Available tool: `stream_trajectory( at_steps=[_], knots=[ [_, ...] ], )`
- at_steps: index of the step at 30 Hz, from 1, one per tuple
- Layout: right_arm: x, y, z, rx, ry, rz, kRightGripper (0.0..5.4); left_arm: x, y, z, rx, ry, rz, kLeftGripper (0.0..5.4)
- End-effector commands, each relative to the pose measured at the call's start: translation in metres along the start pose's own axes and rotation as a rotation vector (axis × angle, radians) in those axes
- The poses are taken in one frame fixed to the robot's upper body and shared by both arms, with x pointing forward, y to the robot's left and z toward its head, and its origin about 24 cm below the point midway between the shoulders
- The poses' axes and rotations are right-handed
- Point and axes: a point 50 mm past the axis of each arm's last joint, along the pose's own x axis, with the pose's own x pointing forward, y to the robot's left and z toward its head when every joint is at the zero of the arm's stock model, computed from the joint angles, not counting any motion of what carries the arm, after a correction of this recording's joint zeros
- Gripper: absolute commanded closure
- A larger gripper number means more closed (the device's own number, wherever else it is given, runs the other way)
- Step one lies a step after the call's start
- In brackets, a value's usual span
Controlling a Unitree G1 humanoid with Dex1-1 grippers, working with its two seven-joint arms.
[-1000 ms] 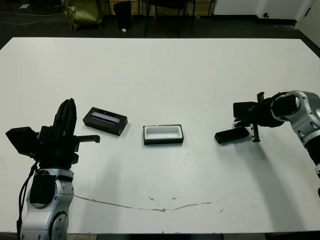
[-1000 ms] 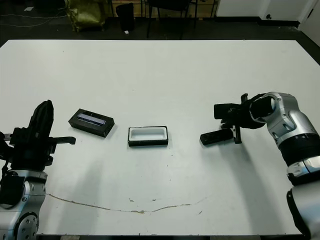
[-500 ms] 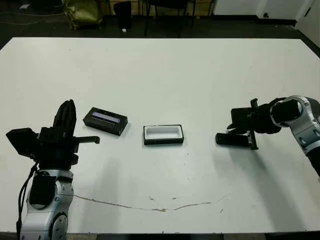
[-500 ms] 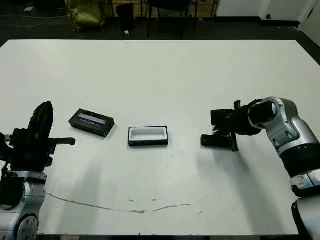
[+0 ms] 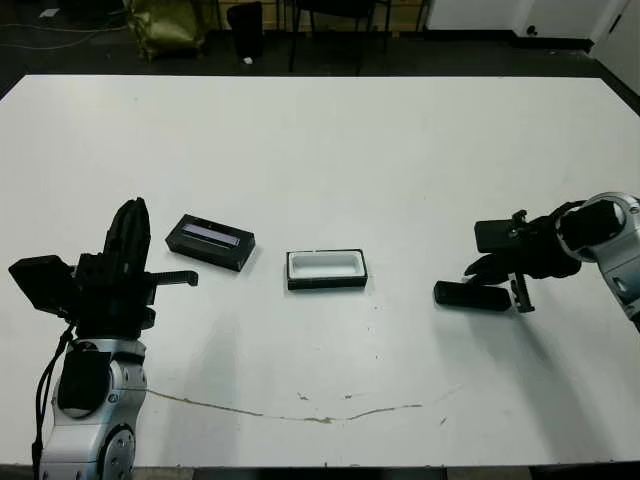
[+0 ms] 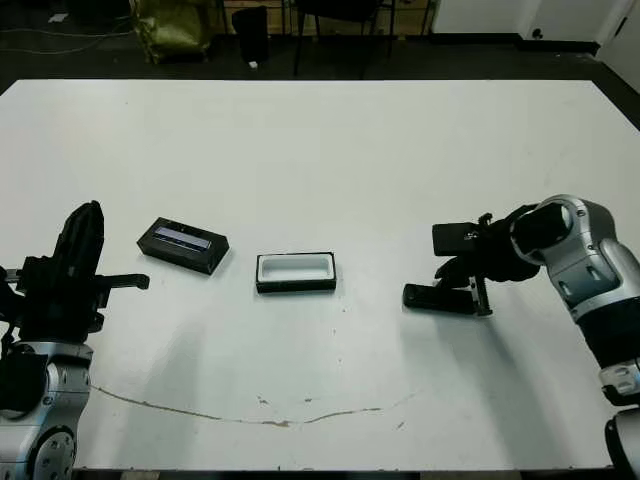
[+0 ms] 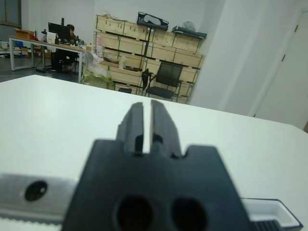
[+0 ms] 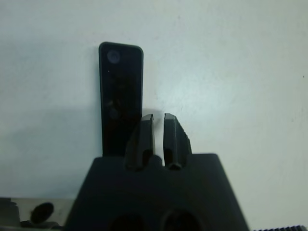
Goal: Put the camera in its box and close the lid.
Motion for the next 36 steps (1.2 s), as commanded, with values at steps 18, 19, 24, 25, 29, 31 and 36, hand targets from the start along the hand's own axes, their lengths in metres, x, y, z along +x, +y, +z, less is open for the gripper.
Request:
stream_trajectory(
  at_steps=[18,19,24,25,29,31,36],
  knots=[
    [-0.006,0.013,-0.012,0.005,0.027,0.024,5.4,-0.002,0.003,-0.003,-0.001,0.026,0.017,5.39],
    [-0.006,0.013,-0.013,0.005,0.025,0.025,5.4,-0.002,0.003,-0.003,0.003,0.025,0.016,5.39],
    [-0.007,0.016,-0.014,-0.009,0.056,0.023,5.4,-0.002,0.004,-0.003,-0.001,0.022,0.011,5.39],
    [-0.007,0.016,-0.014,-0.012,0.066,0.025,5.4,-0.002,0.004,-0.003,-0.005,0.021,0.01,5.39],
    [-0.01,0.019,-0.014,-0.008,0.067,0.028,5.4,-0.002,0.004,-0.003,-0.013,0.025,0.011,5.39],
    [-0.011,0.019,-0.016,0.006,0.059,0.03,5.4,-0.003,0.004,-0.003,-0.01,0.025,0.012,5.39],
    [-0.013,0.019,-0.019,0.012,0.074,0.024,5.4,-0.003,0.004,-0.003,-0.002,0.027,0.017,5.39]
  ],
)
